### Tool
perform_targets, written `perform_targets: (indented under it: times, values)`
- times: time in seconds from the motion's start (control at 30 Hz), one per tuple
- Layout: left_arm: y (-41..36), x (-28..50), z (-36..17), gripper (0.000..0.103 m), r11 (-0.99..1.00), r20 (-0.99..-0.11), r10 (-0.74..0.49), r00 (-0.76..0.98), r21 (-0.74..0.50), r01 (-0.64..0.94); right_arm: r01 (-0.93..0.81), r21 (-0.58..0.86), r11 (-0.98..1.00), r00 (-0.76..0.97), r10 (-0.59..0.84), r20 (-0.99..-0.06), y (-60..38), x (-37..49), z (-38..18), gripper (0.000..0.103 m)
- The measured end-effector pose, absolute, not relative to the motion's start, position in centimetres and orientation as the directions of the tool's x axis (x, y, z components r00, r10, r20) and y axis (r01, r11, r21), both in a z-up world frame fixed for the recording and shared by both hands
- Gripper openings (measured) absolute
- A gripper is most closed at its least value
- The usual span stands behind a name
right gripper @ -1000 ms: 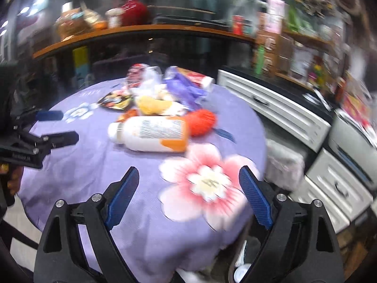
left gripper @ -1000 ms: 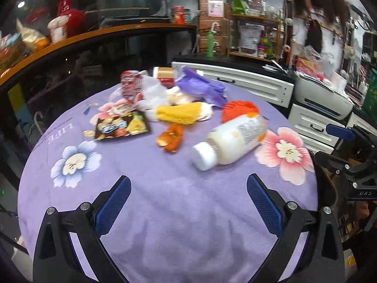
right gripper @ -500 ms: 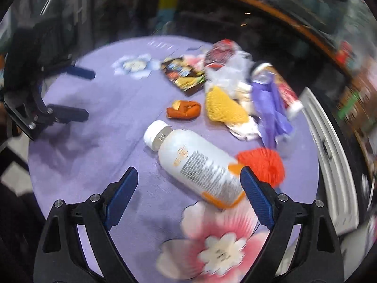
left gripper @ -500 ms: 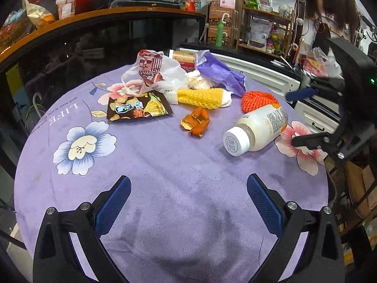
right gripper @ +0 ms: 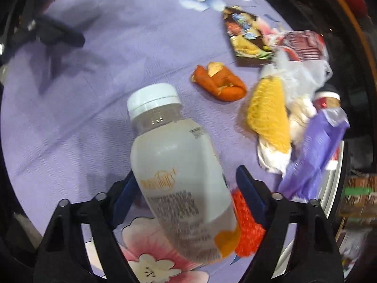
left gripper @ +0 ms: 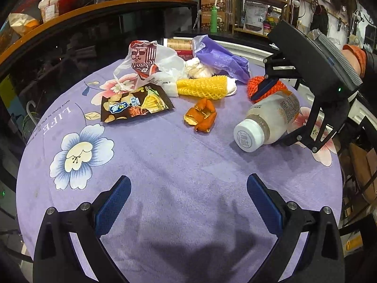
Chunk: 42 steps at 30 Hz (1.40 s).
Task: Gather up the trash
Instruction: 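Grasp the white bottle with the right gripper while the left grasps the orange peel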
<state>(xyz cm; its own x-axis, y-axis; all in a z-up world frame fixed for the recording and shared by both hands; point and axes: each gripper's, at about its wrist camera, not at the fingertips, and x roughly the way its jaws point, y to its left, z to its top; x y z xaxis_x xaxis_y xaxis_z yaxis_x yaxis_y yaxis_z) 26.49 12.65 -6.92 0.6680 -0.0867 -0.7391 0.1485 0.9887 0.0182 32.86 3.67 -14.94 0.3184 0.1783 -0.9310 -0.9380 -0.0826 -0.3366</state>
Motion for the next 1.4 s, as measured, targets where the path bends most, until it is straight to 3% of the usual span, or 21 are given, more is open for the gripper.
perform_targets:
  times: [0.13, 0.33, 0.53, 0.73, 1.03, 1.1, 1.17, 1.4]
  values:
    - [13.2, 27.2, -7.4, 0.097, 0.99, -0.746, -0.098, 0.659, -0.002, 0.144, -0.949, -0.31, -0.057, 0.293, 0.201, -0.935, 3.3, 33.3, -14.3, 0.063]
    - [13.2, 28.3, -7.7, 0.097, 0.988, -0.754, -0.116, 0.647, -0.02, 0.154, -0.965, -0.263, 0.017, 0.258, 0.275, -0.926, 1.9, 32.8, -12.4, 0.062]
    - [11.9, 31.1, -7.4, 0.097, 0.975, -0.769, -0.153, 0.621, -0.014, 0.223, -0.957, -0.23, 0.179, 0.287, 0.442, -0.85, -2.7, 31.7, -7.9, 0.062]
    - [9.3, 35.7, -8.3, 0.095, 0.964, -0.796, -0.154, 0.586, 0.009, 0.266, -0.934, -0.168, 0.314, 0.318, 0.521, -0.792, -6.9, 29.3, -6.6, 0.062]
    - [8.1, 39.4, -10.1, 0.069, 0.98, -0.818, -0.11, 0.565, 0.007, 0.201, -0.881, -0.133, 0.454, 0.406, 0.583, -0.704, -9.7, 27.5, -7.3, 0.062]
    - [7.8, 39.3, -10.1, 0.061, 0.981, -0.809, -0.101, 0.579, 0.017, 0.196, -0.867, -0.112, 0.486, 0.42, 0.591, -0.689, -10.3, 27.2, -7.5, 0.063]
    - [8.0, 39.1, -10.0, 0.047, 0.985, -0.802, -0.089, 0.59, 0.016, 0.171, -0.851, -0.09, 0.518, 0.436, 0.599, -0.672, -10.8, 27.1, -7.9, 0.063]
    - [9.2, 38.3, -9.6, 0.036, 0.992, -0.788, -0.105, 0.607, -0.044, 0.114, -0.787, -0.009, 0.617, 0.492, 0.619, -0.612, -12.0, 27.0, -9.1, 0.063]
